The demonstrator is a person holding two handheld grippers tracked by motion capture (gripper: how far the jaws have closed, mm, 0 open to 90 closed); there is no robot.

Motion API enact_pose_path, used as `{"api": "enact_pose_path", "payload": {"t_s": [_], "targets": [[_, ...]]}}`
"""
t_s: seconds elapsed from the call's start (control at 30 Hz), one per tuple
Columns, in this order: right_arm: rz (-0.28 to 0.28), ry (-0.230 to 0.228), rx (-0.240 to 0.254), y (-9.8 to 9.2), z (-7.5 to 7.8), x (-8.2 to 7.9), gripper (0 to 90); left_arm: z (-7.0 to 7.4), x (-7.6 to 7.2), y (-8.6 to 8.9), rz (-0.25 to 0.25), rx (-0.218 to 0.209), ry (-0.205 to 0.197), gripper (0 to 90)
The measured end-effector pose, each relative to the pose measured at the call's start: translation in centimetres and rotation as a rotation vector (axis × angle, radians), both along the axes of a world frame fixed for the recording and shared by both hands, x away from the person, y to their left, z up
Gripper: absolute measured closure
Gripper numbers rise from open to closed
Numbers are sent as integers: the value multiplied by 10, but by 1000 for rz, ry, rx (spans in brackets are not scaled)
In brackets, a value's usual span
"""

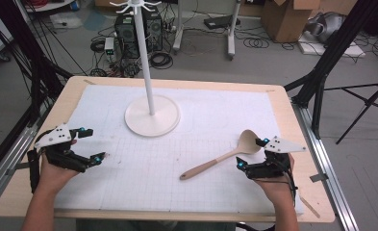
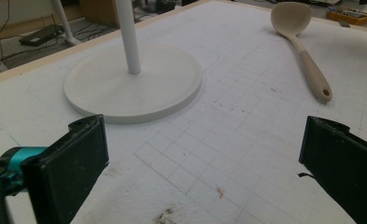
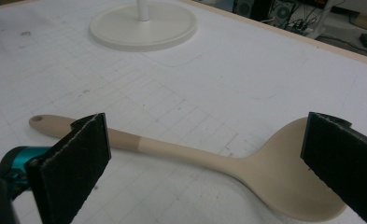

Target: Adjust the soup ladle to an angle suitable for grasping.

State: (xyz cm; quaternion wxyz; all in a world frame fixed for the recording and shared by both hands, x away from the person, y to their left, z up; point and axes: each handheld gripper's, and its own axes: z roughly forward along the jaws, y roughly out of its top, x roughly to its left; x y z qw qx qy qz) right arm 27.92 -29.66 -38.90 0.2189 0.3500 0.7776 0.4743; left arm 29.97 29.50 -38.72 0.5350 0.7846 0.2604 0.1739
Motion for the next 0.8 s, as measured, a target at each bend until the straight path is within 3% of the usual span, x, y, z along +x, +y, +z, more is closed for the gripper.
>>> {"api": "enact_pose_path", "payload": {"t_s": [0.8], "targets": [[8,1,-21,3,0,-1,1,0,-1,-1,-4,2,0,17]]}}
